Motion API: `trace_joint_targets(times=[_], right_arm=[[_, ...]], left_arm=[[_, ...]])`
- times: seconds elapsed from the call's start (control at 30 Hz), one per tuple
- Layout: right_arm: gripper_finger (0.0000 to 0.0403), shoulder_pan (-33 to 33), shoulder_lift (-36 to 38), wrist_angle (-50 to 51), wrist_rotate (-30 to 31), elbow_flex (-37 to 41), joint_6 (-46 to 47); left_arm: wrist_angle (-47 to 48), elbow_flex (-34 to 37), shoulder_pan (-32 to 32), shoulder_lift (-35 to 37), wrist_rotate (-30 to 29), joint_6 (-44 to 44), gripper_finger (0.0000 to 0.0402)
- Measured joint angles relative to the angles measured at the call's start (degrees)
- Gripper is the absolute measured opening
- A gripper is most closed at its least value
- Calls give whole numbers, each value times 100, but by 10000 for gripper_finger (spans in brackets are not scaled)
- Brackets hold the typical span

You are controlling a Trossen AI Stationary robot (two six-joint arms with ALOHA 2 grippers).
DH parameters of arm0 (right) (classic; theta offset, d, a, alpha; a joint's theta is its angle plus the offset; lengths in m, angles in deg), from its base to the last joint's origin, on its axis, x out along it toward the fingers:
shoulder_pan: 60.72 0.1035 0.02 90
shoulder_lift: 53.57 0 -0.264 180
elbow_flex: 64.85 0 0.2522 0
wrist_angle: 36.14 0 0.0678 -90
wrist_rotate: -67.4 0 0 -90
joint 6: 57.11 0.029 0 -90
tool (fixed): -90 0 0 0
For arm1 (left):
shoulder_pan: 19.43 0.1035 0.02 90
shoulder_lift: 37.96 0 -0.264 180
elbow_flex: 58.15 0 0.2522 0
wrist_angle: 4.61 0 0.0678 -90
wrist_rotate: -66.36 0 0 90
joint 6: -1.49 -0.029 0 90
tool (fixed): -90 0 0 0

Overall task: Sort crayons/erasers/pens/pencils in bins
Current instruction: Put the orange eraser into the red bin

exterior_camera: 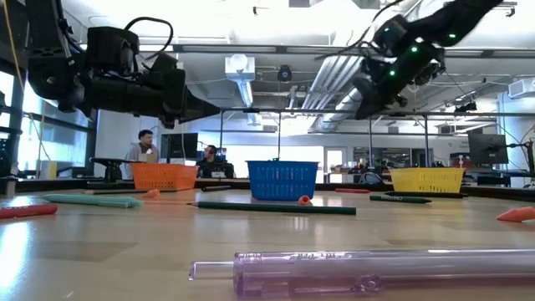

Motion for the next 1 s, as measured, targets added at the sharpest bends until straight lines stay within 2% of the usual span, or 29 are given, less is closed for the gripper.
trace_joint_targets(times=[0.17, 0.37, 0.53, 0.77, 1.0], right_arm=[[2, 485, 530, -1727, -766, 1184, 81], [1, 1211, 841, -2816, -830, 2074, 307], [0, 1784, 911, -3299, -829, 2335, 255], [0, 2191, 911, -3487, -821, 2331, 18], [0, 2544, 911, -3628, -821, 2331, -1]], left_arm=[[19, -2, 0, 0, 129, 6, 0], [20, -60, -14, 0, 166, 105, 0], [381, -257, -150, 89, 576, 149, 0], [1750, -699, -418, 331, 644, 18, 0], [4153, -1182, -749, 1023, 650, -305, 0]])
